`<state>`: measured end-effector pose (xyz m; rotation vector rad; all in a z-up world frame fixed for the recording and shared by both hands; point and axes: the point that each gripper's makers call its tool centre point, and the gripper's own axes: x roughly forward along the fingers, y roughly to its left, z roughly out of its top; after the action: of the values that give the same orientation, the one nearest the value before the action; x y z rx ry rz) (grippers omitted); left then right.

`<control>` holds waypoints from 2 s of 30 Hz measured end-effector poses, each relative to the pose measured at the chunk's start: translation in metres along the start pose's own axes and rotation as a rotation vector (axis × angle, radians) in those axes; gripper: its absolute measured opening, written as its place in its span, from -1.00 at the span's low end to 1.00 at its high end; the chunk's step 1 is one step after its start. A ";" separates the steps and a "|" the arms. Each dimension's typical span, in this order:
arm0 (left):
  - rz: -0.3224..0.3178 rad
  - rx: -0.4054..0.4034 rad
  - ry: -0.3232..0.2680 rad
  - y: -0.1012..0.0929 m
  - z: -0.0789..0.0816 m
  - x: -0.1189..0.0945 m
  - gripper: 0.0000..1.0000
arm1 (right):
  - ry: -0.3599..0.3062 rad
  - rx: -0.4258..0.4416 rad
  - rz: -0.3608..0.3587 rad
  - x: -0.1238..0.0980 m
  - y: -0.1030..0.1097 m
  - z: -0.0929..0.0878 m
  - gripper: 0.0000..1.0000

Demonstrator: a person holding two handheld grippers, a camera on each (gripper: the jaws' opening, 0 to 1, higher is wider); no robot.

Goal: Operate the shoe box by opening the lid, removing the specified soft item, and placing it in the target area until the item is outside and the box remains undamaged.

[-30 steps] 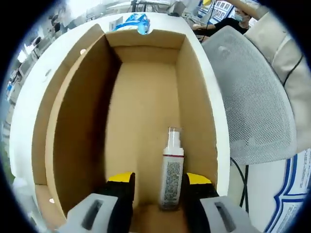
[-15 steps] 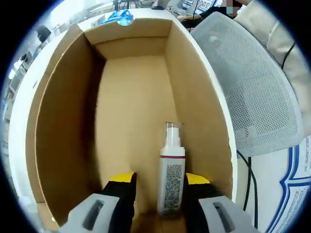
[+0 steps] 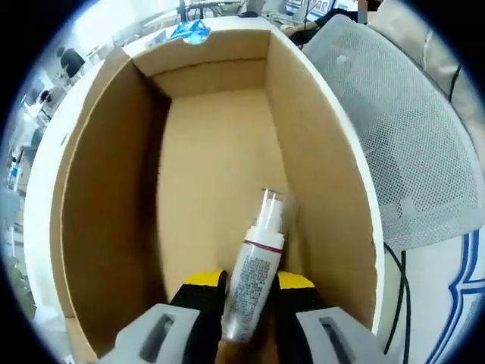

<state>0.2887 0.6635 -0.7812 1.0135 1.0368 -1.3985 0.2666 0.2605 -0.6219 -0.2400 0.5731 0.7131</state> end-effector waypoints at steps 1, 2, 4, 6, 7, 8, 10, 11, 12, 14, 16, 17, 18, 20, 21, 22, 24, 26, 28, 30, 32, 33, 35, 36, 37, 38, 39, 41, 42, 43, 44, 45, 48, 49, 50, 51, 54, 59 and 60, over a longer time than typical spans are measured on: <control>0.007 -0.009 -0.003 0.001 0.001 0.000 -0.55 | -0.003 -0.001 0.002 0.000 0.001 0.001 0.92; 0.010 -0.024 -0.008 0.001 0.002 0.001 -0.56 | -0.007 -0.001 0.005 0.001 0.002 0.001 0.92; 0.013 -0.048 -0.010 0.001 0.003 0.001 -0.58 | -0.012 -0.003 0.010 0.002 0.004 0.002 0.92; 0.018 -0.054 -0.004 0.004 0.002 0.001 -0.59 | -0.014 -0.004 0.012 0.002 0.005 0.002 0.92; 0.027 -0.048 0.005 0.005 0.001 0.001 -0.60 | -0.019 -0.004 0.015 0.002 0.006 0.003 0.92; 0.033 -0.050 0.013 0.006 0.000 0.000 -0.60 | -0.021 -0.004 0.016 0.002 0.006 0.003 0.92; 0.040 -0.057 0.013 0.007 0.000 -0.001 -0.60 | -0.024 -0.003 0.017 0.002 0.006 0.004 0.92; 0.042 -0.061 0.012 0.008 0.001 -0.002 -0.60 | -0.027 -0.003 0.017 0.001 0.007 0.004 0.92; 0.043 -0.065 0.011 0.008 0.001 -0.002 -0.60 | -0.031 -0.003 0.018 0.001 0.007 0.005 0.92; 0.049 -0.087 0.003 0.008 0.003 -0.005 -0.61 | -0.041 -0.002 0.022 0.001 0.008 0.007 0.92; 0.058 -0.097 0.000 0.008 0.004 -0.008 -0.61 | -0.048 -0.004 0.026 0.001 0.009 0.009 0.92; 0.065 -0.101 -0.002 0.008 0.006 -0.010 -0.61 | -0.054 -0.008 0.029 0.002 0.010 0.011 0.92; 0.065 -0.103 -0.003 0.007 0.007 -0.012 -0.61 | -0.056 -0.009 0.030 0.002 0.010 0.011 0.92; 0.073 -0.098 -0.005 0.005 0.010 -0.015 -0.61 | -0.065 -0.013 0.038 0.003 0.012 0.014 0.92; 0.077 -0.097 -0.008 0.005 0.011 -0.016 -0.61 | -0.068 -0.014 0.041 0.003 0.013 0.015 0.92; 0.082 -0.103 -0.014 0.005 0.013 -0.018 -0.61 | -0.076 -0.016 0.045 0.004 0.014 0.017 0.92; 0.088 -0.110 -0.023 0.004 0.016 -0.021 -0.61 | -0.083 -0.016 0.051 0.005 0.016 0.019 0.92; 0.102 -0.135 -0.037 0.004 0.021 -0.026 -0.61 | -0.093 -0.017 0.060 0.006 0.018 0.022 0.92; 0.109 -0.152 -0.055 0.005 0.023 -0.027 -0.61 | -0.102 -0.022 0.066 0.007 0.020 0.025 0.92; 0.121 -0.165 -0.071 0.007 0.027 -0.031 -0.61 | -0.114 -0.023 0.073 0.008 0.022 0.028 0.89; 0.127 -0.170 -0.078 0.007 0.028 -0.033 -0.61 | -0.124 -0.029 0.081 0.008 0.024 0.030 0.84; 0.137 -0.176 -0.094 0.008 0.031 -0.037 -0.61 | -0.133 -0.032 0.086 0.009 0.026 0.032 0.83; 0.149 -0.190 -0.121 0.009 0.037 -0.042 -0.61 | -0.145 -0.042 0.100 0.009 0.030 0.034 0.78; 0.151 -0.196 -0.132 0.008 0.039 -0.044 -0.61 | -0.147 -0.045 0.102 0.009 0.031 0.035 0.75; 0.157 -0.198 -0.146 0.007 0.043 -0.047 -0.61 | -0.150 -0.051 0.107 0.010 0.033 0.036 0.74; 0.162 -0.200 -0.156 0.007 0.045 -0.048 -0.61 | -0.153 -0.052 0.111 0.010 0.034 0.037 0.74; 0.168 -0.214 -0.174 0.007 0.049 -0.051 -0.61 | -0.160 -0.055 0.120 0.011 0.037 0.038 0.74; 0.178 -0.227 -0.208 0.007 0.057 -0.056 -0.61 | -0.167 -0.064 0.129 0.012 0.040 0.040 0.70; 0.184 -0.228 -0.219 0.007 0.060 -0.059 -0.61 | -0.171 -0.067 0.133 0.012 0.042 0.041 0.68; 0.191 -0.233 -0.230 0.007 0.063 -0.061 -0.61 | -0.175 -0.069 0.136 0.012 0.043 0.043 0.66; 0.199 -0.238 -0.247 0.007 0.068 -0.065 -0.61 | -0.179 -0.071 0.140 0.013 0.045 0.044 0.64; 0.201 -0.241 -0.259 0.007 0.071 -0.067 -0.61 | -0.182 -0.072 0.144 0.014 0.046 0.045 0.62; 0.213 -0.254 -0.300 0.007 0.081 -0.073 -0.61 | -0.192 -0.078 0.157 0.016 0.052 0.049 0.56; 0.215 -0.253 -0.311 0.006 0.084 -0.075 -0.61 | -0.195 -0.077 0.162 0.017 0.054 0.050 0.55; 0.215 -0.252 -0.323 0.004 0.088 -0.077 -0.61 | -0.198 -0.078 0.168 0.018 0.056 0.052 0.53; 0.218 -0.254 -0.331 0.004 0.091 -0.078 -0.61 | -0.201 -0.078 0.172 0.018 0.057 0.053 0.51; 0.218 -0.260 -0.354 0.002 0.097 -0.080 -0.61 | -0.210 -0.077 0.185 0.021 0.063 0.056 0.46; 0.226 -0.280 -0.433 -0.003 0.119 -0.090 -0.61 | -0.230 -0.068 0.204 0.024 0.070 0.063 0.38; 0.225 -0.282 -0.444 -0.005 0.122 -0.092 -0.61 | -0.235 -0.066 0.209 0.024 0.072 0.064 0.36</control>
<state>0.2857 0.5694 -0.6605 0.5580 0.7368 -1.1797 0.2592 0.3518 -0.5846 -0.1555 0.3539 0.9491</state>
